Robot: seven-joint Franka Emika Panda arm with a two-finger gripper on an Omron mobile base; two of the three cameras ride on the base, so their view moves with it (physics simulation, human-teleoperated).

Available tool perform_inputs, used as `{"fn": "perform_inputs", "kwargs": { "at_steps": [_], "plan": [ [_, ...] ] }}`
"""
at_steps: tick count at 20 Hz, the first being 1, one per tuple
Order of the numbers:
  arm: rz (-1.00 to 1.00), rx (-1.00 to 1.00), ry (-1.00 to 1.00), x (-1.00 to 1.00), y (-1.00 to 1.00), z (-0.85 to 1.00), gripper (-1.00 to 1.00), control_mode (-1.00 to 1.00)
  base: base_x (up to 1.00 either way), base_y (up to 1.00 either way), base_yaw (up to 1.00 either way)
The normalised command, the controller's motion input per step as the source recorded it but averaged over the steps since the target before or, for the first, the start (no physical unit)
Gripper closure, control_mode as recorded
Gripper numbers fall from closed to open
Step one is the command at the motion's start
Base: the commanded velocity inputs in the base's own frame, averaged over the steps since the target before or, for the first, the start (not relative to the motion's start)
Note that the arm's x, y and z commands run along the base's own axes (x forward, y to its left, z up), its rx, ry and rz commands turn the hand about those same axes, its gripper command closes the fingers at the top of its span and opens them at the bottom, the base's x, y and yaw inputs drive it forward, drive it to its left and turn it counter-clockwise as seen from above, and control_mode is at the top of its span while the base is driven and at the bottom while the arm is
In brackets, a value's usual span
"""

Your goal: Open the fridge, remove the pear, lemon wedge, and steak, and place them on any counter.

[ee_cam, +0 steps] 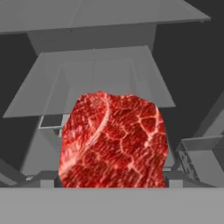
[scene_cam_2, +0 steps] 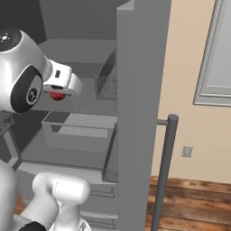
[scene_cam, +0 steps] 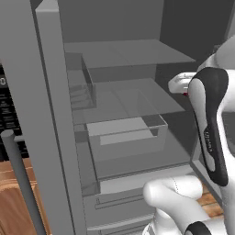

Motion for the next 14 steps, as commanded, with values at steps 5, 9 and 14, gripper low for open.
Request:
{"fn": "perform_inputs", "kwargs": {
  "at_steps": [5,9,14],
  "plan": [
    [0.0,0.0,0.09,-0.94,0.07,-0.07,1.0,-1.0,0.0,0.0,0.0],
    [0.0,0.0,0.09,-0.55,0.0,-0.04,1.0,-1.0,0.0,0.0,0.0],
    [0.0,0.0,0.0,0.0,0.0,0.0,1.0,1.0,-0.16,0.0,0.0]
  ]
}}
